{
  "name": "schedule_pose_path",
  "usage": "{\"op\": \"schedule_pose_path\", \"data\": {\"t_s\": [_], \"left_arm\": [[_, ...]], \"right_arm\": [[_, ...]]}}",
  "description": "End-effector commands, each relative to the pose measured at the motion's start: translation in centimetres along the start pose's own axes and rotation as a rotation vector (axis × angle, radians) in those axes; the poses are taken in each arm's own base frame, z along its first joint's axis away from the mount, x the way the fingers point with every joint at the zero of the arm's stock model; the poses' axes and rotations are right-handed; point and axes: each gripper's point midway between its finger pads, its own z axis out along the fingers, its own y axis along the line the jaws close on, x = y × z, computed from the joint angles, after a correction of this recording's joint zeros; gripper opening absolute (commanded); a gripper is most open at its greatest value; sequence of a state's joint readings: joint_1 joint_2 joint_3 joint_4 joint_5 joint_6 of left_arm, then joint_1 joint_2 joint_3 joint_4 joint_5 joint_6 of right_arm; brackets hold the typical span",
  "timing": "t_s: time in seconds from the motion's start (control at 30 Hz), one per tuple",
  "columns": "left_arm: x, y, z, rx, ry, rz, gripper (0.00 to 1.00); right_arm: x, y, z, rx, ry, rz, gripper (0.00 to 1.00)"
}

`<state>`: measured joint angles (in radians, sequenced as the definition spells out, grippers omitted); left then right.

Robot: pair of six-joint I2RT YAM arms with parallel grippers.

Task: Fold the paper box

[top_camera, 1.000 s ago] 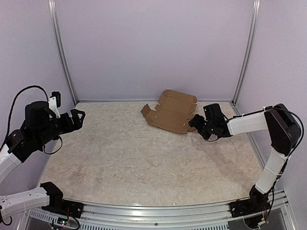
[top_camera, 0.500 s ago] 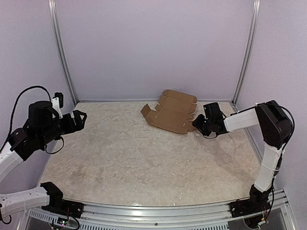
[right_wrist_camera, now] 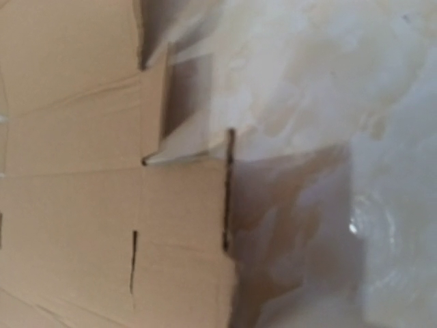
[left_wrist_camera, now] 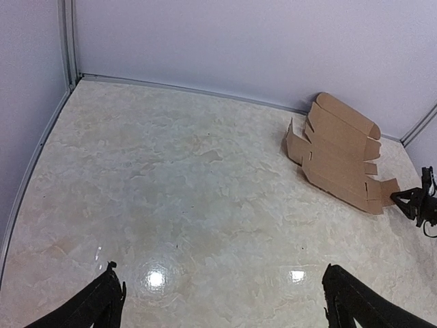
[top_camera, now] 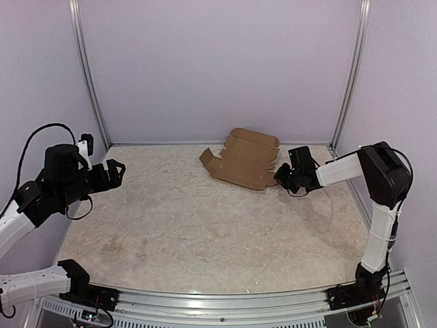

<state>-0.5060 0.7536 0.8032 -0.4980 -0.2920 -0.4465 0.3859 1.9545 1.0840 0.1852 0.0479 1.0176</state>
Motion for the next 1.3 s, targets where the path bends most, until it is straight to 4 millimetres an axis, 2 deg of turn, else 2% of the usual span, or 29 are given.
{"op": "schedule_pose_path", "data": {"t_s": [0.0, 0.27, 0.47, 0.7, 0.9, 1.1, 1.27], "left_arm": [[-0.5, -0.3, -0.5, 0.009, 0.004, -0.003, 0.99], [-1.9, -0.1, -2.1, 0.004, -0.035, -0.004, 0.99], [-3.0, 0.0, -3.0, -0.001, -0.059, 0.007, 0.99], [-4.1, -0.5, -3.8, 0.023, -0.085, 0.006, 0.99], [-4.5, -1.0, -4.0, 0.048, -0.095, -0.007, 0.99], [-4.3, -1.4, -4.0, 0.076, -0.080, -0.014, 0.99], [-3.9, -1.4, -4.4, 0.087, -0.074, -0.015, 0.99]], "right_arm": [[-0.3, 0.4, 0.3, -0.020, 0.008, -0.029, 0.00], [1.2, 1.8, -1.9, -0.090, 0.106, -0.161, 0.00], [2.7, 3.8, -4.6, -0.140, 0.215, -0.389, 0.00], [6.2, 5.1, -7.8, -0.178, 0.399, -0.666, 0.00], [10.3, 5.7, -10.2, -0.261, 0.588, -0.867, 0.00], [12.6, 6.1, -11.2, -0.306, 0.668, -1.050, 0.00], [14.2, 7.2, -10.6, -0.294, 0.669, -1.292, 0.00]]}}
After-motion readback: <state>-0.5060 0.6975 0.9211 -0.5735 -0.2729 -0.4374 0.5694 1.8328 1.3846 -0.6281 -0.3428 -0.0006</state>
